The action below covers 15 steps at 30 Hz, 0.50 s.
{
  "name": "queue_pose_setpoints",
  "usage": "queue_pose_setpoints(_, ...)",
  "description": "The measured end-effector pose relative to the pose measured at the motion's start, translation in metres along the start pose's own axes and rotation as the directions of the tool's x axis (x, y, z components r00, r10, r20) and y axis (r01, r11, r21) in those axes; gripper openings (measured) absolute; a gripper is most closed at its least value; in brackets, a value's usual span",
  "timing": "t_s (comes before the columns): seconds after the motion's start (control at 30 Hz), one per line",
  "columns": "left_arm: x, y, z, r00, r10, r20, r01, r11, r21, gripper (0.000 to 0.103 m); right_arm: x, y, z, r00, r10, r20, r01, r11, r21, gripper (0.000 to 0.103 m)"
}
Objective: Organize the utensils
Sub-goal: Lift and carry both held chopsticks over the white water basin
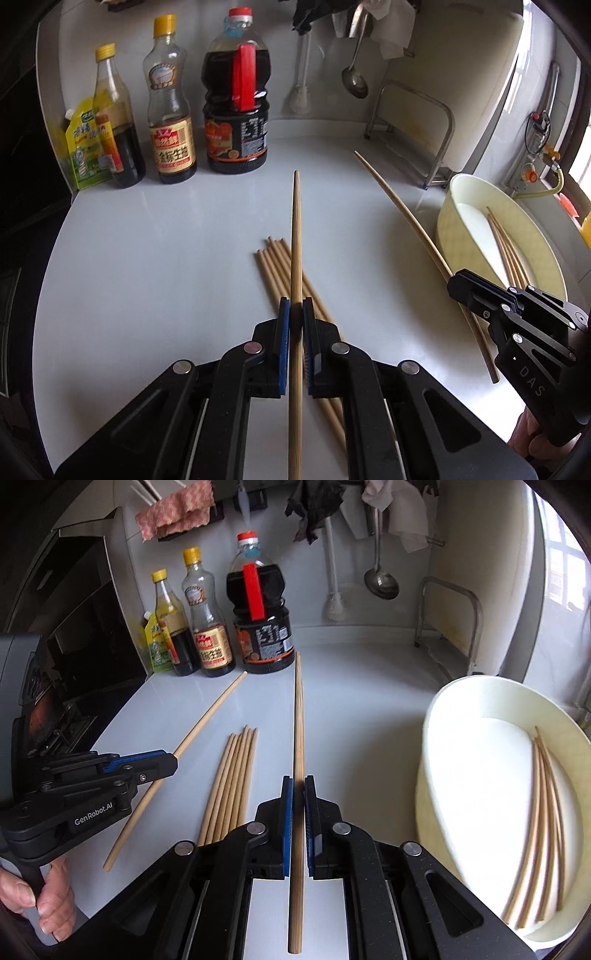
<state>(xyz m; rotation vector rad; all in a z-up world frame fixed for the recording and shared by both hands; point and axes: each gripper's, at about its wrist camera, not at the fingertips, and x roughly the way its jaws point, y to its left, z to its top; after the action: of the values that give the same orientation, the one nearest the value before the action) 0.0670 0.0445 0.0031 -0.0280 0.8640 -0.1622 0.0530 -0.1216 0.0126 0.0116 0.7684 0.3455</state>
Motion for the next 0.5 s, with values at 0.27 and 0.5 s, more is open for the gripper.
queue_pose_setpoints(0.27,0.000,-0.080,0.044,0.990,-0.136,0.038,0.130,0.984,0.123,0.008,-0.051,-0.084,0.012,0.985,-0.149,0.083,0.133,0.977,0.169,0.006)
queue_pose_setpoints(0.5,0.024,-0.164,0.068,0.974,-0.226,-0.014,0.223,0.947,0.233,0.008,-0.075,-0.156,0.002,0.965,-0.255,0.061,0.225,0.926,0.302,0.006)
